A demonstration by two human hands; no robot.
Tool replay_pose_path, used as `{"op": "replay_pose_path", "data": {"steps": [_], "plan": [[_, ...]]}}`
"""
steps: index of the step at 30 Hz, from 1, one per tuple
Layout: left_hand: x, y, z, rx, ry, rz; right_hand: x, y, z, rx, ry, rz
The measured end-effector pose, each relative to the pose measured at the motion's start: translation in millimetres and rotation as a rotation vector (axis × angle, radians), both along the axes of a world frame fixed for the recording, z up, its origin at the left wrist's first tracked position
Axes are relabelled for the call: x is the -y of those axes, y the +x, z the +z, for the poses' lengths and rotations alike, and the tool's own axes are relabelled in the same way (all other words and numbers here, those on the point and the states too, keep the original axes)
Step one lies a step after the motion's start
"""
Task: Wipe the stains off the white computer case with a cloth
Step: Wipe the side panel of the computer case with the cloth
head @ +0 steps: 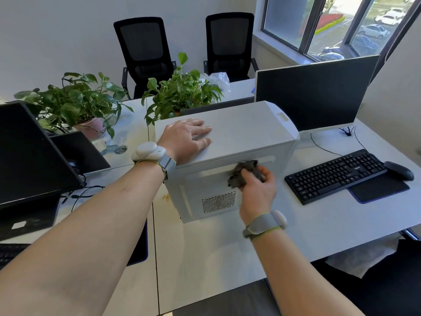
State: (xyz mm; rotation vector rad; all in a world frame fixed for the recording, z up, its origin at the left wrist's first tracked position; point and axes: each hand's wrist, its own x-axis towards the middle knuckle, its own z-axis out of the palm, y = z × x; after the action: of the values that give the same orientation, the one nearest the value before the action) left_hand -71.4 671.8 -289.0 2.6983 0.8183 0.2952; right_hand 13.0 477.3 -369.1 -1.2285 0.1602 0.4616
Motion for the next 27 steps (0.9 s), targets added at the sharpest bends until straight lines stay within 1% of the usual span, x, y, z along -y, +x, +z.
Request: {"op": "replay_pose_path", "data": {"steps": [2, 4, 6, 7, 8, 10, 12, 15, 17, 19, 22, 25, 27], "plan": [[-1, 2, 2, 0.0, -0.056, 0.019, 12, 30, 3, 0.028, -0.008, -0.09], [-1, 2, 5, -0.005, -0.087, 0.037, 21, 48, 0, 0.115, -0.065, -0.124], [2, 5, 9, 0.015, -0.121, 0.063, 29, 53, -8, 0.289, -0.193, -0.056], [3, 3, 10, 0.027, -0.143, 0.087, 30, 50, -15, 0.356, -0.26, 0.024], [8, 7, 12, 0.027, -0.153, 0.109, 35, 50, -20, 0.382, -0.313, 0.106], [20, 17, 16, 0.019, -0.126, 0.155, 48, 52, -34, 0.329, -0.378, 0.197], [32, 31, 19, 0.026, -0.063, 0.245, 61, 57, -54, 0.208, -0.393, 0.172], [43, 45, 13, 0.102, -0.027, 0.386, 74, 63, -74, -0.061, -0.34, 0.114], [46, 51, 3, 0.11, 0.046, 0.41, 77, 72, -77, -0.172, -0.287, 0.065], [46, 53, -3, 0.048, 0.118, 0.388, 73, 77, -75, -0.168, -0.263, 0.037], [44, 56, -6, -0.045, 0.172, 0.358, 48, 72, -65, -0.154, -0.263, 0.116], [42, 56, -7, -0.07, 0.172, 0.339, 19, 45, -54, -0.2, -0.207, 0.276], [41, 56, -6, -0.079, 0.164, 0.34, 16, 24, -45, -0.166, -0.127, 0.448]]}}
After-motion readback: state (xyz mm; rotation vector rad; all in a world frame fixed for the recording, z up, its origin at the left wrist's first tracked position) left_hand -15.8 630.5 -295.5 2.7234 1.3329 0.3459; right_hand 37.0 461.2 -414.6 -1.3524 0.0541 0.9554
